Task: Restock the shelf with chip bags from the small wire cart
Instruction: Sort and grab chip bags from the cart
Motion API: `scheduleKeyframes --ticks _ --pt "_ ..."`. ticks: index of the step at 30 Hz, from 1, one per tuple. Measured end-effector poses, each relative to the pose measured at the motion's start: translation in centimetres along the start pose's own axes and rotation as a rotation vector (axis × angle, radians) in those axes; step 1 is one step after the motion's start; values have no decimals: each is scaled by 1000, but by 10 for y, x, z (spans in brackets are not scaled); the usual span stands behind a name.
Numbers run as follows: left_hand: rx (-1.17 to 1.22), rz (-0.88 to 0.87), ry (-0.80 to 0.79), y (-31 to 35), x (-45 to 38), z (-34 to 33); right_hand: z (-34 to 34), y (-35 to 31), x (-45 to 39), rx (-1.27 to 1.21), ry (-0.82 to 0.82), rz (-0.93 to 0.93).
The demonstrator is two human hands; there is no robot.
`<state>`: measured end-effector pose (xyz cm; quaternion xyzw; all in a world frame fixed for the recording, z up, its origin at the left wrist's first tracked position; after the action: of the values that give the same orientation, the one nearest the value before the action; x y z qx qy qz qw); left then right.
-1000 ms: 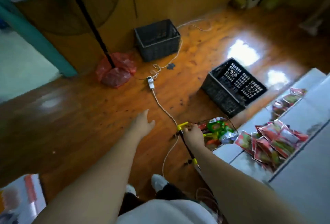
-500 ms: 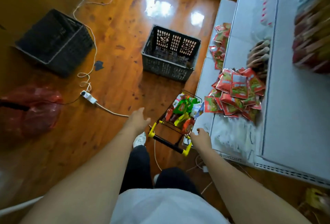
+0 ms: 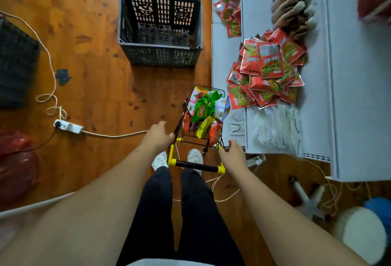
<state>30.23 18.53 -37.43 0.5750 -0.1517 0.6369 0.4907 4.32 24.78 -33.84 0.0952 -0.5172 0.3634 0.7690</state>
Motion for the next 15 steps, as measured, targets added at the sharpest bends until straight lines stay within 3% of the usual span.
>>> scheduleKeyframes --ticks 12,15 --pt "-132 -120 -145 36 -208 -116 -56 38 -214 -92 -70 -82" --pt "-116 -124 -202 37 -246 -148 -62 49 -249 -34 -20 -135"
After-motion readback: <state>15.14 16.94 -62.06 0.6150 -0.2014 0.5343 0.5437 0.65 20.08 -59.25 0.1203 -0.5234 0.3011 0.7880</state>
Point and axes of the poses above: each hand's wrist, its own x-axis away from the middle knuckle, its own z-axis out of the back of the hand, y = z × x, the point moved 8 cm from there along -x, towards the middle knuckle, and after that the axes turned 15 degrees about -y, right-handed, at the moved point
